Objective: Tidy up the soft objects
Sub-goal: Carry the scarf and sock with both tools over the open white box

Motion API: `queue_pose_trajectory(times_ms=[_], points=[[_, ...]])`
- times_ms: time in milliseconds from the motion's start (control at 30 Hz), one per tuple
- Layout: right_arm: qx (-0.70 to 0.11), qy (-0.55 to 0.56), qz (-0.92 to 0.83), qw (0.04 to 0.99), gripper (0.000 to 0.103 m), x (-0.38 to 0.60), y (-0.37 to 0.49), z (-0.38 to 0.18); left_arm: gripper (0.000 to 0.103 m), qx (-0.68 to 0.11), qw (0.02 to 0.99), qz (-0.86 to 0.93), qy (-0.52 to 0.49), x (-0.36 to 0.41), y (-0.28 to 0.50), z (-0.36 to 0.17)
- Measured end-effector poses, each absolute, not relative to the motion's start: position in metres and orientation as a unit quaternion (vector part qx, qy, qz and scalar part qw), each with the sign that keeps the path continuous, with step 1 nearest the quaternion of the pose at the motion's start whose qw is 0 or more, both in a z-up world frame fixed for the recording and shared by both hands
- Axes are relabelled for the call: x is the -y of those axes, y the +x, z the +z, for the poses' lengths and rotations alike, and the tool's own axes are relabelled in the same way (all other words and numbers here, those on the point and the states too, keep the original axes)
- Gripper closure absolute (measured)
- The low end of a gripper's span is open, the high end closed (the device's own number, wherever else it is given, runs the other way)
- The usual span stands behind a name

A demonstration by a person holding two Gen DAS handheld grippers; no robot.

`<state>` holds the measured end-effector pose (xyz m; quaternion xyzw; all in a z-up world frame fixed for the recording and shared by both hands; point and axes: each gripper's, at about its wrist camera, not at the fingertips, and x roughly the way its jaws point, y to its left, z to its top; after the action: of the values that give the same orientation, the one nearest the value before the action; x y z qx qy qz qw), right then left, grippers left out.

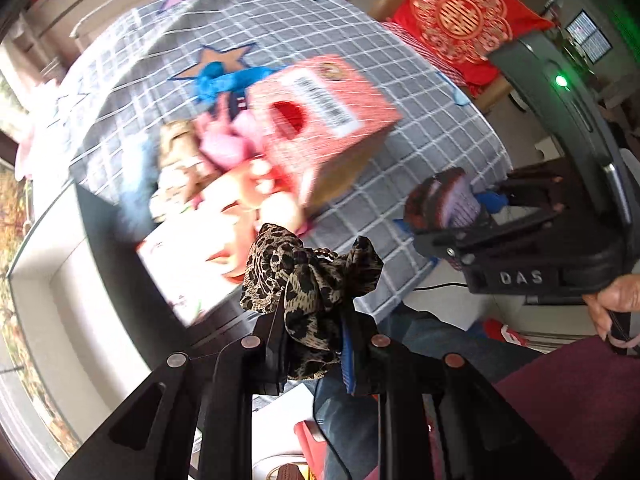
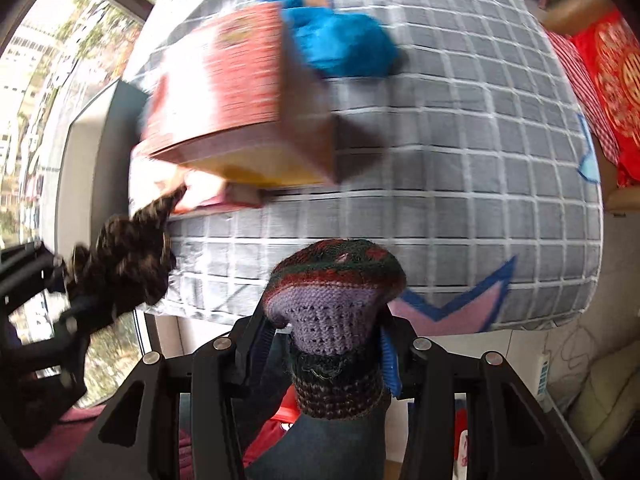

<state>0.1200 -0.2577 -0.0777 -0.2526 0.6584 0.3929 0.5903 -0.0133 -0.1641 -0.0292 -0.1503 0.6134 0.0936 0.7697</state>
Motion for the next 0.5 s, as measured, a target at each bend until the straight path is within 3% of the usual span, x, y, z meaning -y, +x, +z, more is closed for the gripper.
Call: queue_pose_trajectory(times_ms=[500], points=[[-0.584,-0.343,0.476,0.561,0.056,0.165,0.026,-0.049,0.081,-0.551,0.783,0.196,-0.213,0.089,-0.096,-0.005]])
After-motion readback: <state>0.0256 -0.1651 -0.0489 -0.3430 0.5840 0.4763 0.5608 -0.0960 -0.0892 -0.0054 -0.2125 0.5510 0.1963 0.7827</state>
